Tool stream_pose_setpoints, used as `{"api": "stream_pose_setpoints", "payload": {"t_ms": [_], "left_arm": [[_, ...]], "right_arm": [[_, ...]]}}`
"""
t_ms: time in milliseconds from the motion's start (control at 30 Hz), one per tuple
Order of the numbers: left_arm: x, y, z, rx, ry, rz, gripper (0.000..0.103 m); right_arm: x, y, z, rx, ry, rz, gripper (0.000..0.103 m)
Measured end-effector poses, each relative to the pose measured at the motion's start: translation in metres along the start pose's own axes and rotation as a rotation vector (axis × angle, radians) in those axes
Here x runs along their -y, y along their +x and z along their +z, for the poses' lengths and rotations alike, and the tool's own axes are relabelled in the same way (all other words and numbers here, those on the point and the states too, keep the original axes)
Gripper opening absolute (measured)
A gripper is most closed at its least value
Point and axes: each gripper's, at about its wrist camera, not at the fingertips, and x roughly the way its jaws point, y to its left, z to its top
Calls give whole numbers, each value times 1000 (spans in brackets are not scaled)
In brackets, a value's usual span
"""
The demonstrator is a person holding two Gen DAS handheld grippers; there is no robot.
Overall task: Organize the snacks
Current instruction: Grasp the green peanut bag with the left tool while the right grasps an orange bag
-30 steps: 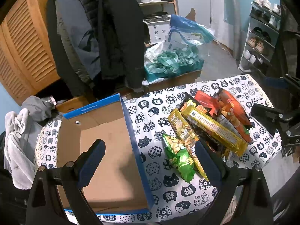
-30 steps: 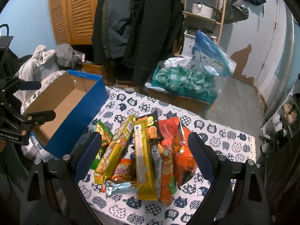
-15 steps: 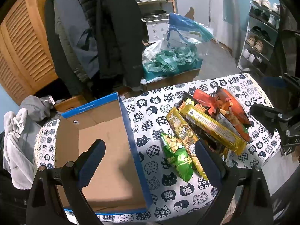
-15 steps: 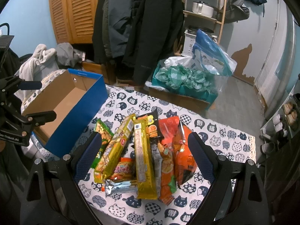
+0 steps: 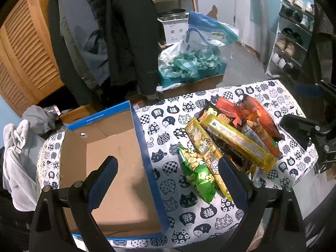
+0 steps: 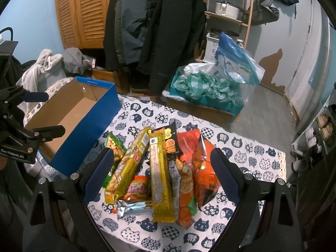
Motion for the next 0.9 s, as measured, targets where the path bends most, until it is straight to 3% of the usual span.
{"api": "stream_pose_setpoints", "payload": {"t_ms": [467,900], "left_arm": [[5,23,4,-48,5,-1,98],[14,87,3,-198,-34,-8,98]], "right_arm": [[4,0,-4,-6,3,0,91],[42,38,-9,-110,16,-59,91]]}}
